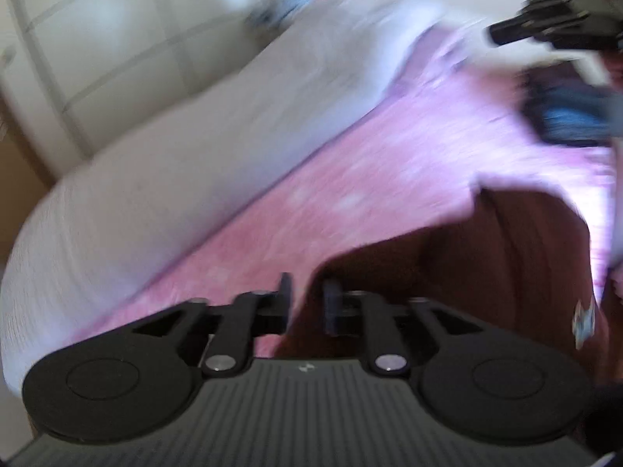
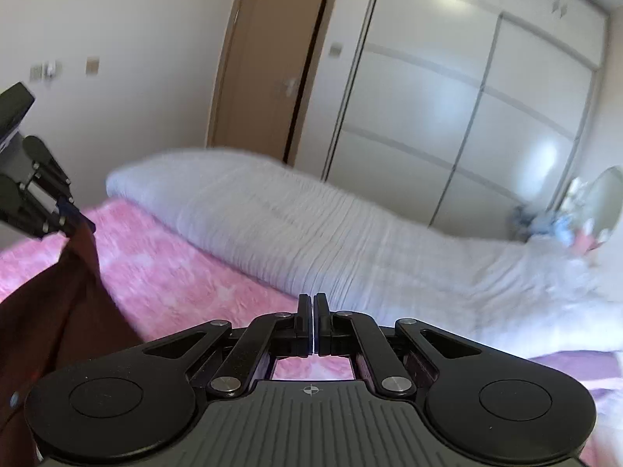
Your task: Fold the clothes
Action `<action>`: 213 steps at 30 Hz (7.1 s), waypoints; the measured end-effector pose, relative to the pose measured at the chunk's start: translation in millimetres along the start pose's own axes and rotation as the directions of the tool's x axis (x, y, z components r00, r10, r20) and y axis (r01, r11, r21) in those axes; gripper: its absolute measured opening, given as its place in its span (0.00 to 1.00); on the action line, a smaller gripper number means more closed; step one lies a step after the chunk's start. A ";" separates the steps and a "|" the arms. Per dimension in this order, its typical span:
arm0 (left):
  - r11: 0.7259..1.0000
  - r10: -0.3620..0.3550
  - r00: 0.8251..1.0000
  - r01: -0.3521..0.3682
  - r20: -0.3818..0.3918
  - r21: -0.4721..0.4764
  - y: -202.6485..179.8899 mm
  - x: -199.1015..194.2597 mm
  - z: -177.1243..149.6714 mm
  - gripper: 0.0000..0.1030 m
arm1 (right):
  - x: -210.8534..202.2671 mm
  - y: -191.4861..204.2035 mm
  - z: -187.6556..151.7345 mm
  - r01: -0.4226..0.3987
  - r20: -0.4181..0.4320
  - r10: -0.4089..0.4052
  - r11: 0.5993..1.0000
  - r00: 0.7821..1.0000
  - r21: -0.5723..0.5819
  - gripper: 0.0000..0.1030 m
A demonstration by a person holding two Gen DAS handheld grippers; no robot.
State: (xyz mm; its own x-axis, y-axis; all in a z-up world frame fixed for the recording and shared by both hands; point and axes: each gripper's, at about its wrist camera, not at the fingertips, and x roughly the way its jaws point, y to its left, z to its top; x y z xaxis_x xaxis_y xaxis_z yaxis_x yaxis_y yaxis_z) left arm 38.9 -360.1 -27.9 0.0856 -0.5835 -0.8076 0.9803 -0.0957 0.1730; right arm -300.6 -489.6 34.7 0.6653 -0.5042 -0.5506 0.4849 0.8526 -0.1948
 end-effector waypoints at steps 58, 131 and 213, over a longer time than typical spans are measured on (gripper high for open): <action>0.985 -0.168 0.967 0.157 -0.192 -0.073 -120.0 98.8 -202.7 0.38 | 79.7 51.2 -278.6 0.067 -0.484 0.232 0.849 0.844 0.525 0.44; 0.841 0.091 0.980 -0.169 0.175 0.513 -243.7 54.9 -354.3 0.00 | -57.5 53.0 -436.0 0.097 -0.169 0.053 0.633 0.984 0.768 0.06; 0.951 0.263 0.948 -0.224 0.177 -0.212 -303.4 -56.0 -444.4 0.70 | -175.0 230.1 -455.2 0.225 -0.245 -0.108 0.826 0.963 0.517 0.74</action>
State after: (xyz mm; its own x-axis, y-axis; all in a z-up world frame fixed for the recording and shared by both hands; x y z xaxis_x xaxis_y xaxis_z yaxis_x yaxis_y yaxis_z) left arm -184.2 60.0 -285.7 0.3075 -0.7214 -0.6205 0.9510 0.2109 0.2260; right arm -563.8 -142.7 -283.3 0.4490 -0.5443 -0.7086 0.8434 0.5200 0.1351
